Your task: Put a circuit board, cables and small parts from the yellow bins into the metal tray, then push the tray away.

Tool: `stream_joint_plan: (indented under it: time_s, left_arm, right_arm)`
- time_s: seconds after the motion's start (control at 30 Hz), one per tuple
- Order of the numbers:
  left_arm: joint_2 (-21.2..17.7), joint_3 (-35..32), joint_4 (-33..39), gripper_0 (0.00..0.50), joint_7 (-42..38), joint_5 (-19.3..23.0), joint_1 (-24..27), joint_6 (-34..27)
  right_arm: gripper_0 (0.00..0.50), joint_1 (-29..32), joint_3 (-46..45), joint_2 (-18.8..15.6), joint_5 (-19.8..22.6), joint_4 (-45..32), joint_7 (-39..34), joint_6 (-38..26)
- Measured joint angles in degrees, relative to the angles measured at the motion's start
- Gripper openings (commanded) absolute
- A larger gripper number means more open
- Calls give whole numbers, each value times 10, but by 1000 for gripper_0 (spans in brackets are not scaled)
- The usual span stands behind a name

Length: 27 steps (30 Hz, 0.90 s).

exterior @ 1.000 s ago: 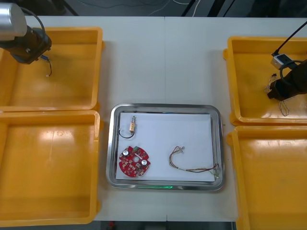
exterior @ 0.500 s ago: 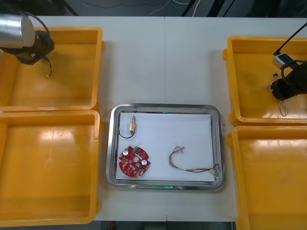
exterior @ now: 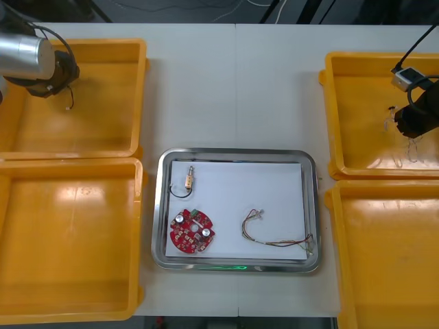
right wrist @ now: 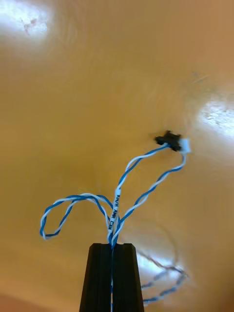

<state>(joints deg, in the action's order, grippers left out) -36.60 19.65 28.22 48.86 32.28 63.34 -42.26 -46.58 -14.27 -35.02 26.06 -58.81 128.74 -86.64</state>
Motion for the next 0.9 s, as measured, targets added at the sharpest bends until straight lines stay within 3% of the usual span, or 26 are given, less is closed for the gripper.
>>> stream_joint_plan:
  time_s: [0.37,0.4,0.43,0.47,0.73,0.9]
  left_arm:
    - [0,0,0,498,0,-4,-8,7]
    - [0,0,0,396,0,-4,-8,7]
    - [0,0,0,121,0,-4,-8,7]
    - [0,0,0,0,0,-4,-8,7]
    - [0,0,0,0,0,-4,-9,7]
    - [0,0,0,0,0,-4,-9,7]
  right_arm:
    - [0,2,-34,0,-11,-149,0,-176]
    - [0,2,-36,0,-12,-164,0,-191]
    - [0,2,-38,0,-13,-179,0,-207]
    - [0,2,-39,-1,-13,-194,0,-221]
    - [0,2,-40,-6,-5,-304,0,-230]
    - [0,3,-40,-6,53,-343,0,-231]
